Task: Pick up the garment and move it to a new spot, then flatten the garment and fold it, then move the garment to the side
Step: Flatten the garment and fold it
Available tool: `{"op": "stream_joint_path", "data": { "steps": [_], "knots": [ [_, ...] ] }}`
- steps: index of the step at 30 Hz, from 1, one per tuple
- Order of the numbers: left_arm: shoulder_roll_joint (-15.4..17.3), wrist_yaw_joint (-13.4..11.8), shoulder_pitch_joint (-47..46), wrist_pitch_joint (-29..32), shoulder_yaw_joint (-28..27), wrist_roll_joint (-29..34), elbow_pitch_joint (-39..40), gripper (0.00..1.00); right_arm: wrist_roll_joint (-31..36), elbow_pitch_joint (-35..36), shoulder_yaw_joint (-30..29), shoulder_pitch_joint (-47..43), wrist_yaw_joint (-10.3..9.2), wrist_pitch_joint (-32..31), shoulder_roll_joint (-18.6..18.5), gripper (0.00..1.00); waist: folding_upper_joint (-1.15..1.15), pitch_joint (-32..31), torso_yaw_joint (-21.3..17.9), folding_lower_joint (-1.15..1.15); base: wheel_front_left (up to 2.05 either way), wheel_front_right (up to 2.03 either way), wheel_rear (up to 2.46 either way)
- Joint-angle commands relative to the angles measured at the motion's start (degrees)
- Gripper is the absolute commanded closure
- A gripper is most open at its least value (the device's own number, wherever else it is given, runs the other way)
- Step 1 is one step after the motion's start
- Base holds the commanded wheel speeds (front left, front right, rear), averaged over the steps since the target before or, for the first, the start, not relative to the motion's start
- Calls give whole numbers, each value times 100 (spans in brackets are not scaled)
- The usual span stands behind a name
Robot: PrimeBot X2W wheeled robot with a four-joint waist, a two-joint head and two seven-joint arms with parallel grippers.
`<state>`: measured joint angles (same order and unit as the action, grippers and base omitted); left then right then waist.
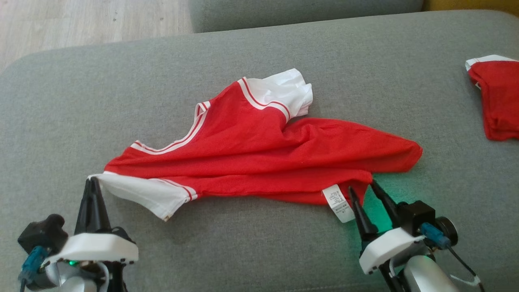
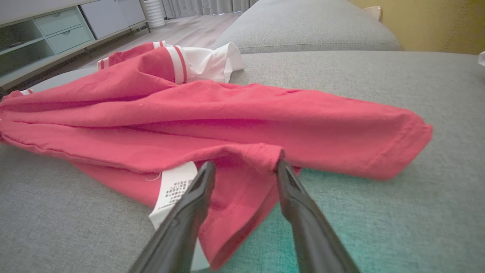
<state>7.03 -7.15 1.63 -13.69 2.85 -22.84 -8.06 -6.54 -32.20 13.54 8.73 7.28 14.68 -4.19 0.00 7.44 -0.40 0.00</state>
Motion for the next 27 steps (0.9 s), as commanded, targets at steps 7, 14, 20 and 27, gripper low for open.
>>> {"op": "stream_joint_path", "data": {
  "steps": [7, 14, 20, 27],
  "knots": [
    [200, -45, -223, 11, -192, 52, 211, 100, 13, 161, 174, 242, 21, 32, 51, 100, 0, -103, -20, 0, 0, 0, 0],
    [272, 80, -297, 4, -248, -98, 409, 100, 136, 719, 25, 159, 21, 32, -42, 100, 0, -442, -84, 0, 0, 0, 0],
    [165, 430, -593, 228, -460, -888, 997, 100, 65, 1434, -178, 204, 21, 32, -231, 100, 0, -734, -126, 0, 0, 0, 0],
    [26, 584, -1943, 1070, -726, -2255, 1865, 100, -75, 2206, -741, 1036, 21, 32, -694, 100, 0, -852, -154, 0, 0, 0, 0]
  ]
}}
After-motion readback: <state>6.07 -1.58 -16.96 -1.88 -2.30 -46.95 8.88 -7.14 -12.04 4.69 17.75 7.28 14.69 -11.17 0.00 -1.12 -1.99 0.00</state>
